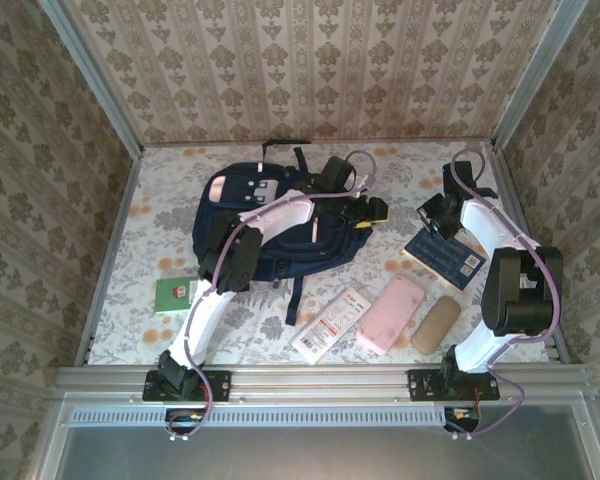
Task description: Pack books, pencil case, and school supplies into a backpack
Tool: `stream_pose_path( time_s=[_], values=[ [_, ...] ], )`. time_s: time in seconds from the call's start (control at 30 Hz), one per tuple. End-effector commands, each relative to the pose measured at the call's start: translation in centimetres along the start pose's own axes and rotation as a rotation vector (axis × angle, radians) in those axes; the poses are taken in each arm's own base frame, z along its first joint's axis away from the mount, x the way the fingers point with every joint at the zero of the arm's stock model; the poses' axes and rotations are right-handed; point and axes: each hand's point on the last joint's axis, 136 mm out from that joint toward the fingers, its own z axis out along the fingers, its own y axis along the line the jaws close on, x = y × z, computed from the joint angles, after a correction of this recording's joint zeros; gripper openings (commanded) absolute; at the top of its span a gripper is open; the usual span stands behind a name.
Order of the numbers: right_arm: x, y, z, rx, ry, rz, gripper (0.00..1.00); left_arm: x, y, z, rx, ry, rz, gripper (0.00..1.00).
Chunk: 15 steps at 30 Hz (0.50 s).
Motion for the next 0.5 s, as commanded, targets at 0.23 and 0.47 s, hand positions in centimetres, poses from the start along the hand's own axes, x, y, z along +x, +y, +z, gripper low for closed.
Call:
stream_pose_path(
  time_s=[0.23,0.47],
  values=[
    [0.3,-0.9,-0.2,0.049,0.004,-0.013,0.07,-0.1,-2.6,2.6,0.123,-0.014,0.007,0.64],
    [-2.6,-8.7,-2.0,0.295,-0.13,0.045,0.72,0.5,-1.0,3.8,-0.032,0.047,0.039,0.65]
  ],
)
